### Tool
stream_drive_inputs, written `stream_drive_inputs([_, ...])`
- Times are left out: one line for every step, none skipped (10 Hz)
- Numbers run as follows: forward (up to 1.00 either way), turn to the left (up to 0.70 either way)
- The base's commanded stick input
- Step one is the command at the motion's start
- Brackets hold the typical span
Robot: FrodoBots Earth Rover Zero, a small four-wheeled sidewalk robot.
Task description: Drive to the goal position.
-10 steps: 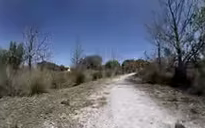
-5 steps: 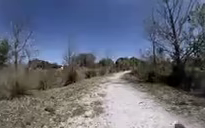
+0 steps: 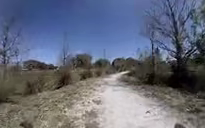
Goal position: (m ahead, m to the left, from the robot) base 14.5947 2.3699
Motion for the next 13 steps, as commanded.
stream_drive_inputs([0.70, 0.00])
stream_drive_inputs([0.70, 0.00])
stream_drive_inputs([0.70, -0.19])
stream_drive_inputs([0.70, -0.35])
stream_drive_inputs([0.70, -0.35])
stream_drive_inputs([0.70, -0.25])
stream_drive_inputs([0.70, 0.00])
stream_drive_inputs([0.70, 0.00])
stream_drive_inputs([0.70, 0.00])
stream_drive_inputs([0.70, 0.00])
stream_drive_inputs([0.70, 0.00])
stream_drive_inputs([0.70, 0.00])
stream_drive_inputs([0.70, 0.00])
